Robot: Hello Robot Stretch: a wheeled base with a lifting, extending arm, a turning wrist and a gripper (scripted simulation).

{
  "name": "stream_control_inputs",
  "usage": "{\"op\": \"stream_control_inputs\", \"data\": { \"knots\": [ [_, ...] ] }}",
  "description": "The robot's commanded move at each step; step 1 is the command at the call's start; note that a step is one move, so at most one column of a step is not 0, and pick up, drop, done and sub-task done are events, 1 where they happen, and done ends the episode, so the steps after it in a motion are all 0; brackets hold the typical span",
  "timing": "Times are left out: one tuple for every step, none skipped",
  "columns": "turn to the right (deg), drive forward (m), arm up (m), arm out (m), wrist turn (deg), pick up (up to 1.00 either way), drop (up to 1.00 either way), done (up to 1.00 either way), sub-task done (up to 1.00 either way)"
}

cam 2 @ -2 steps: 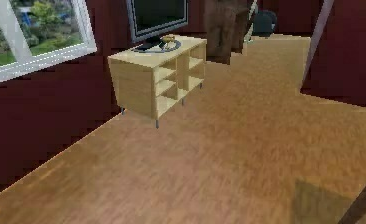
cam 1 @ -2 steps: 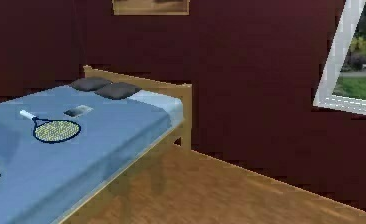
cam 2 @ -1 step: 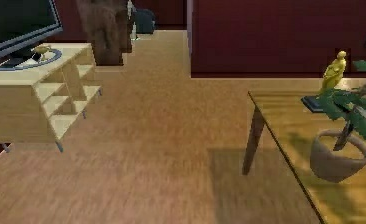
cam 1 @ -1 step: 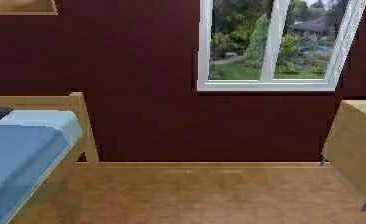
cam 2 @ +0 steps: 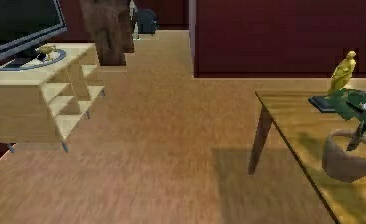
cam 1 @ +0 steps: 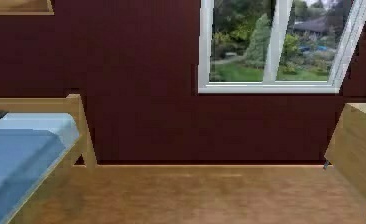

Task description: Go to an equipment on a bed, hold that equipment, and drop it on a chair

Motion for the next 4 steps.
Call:
{"op": "stream_control_inputs", "data": {
  "knots": [
    [-45.0,0.0,0.0,0.0,0.0,0.0,0.0,0.0,0.0],
    [-30.0,0.0,0.0,0.0,0.0,0.0,0.0,0.0,0.0],
    [0.0,0.15,0.0,0.0,0.0,0.0,0.0,0.0,0.0],
    [-12.0,0.0,0.0,0.0,0.0,0.0,0.0,0.0,0.0]
  ]
}}
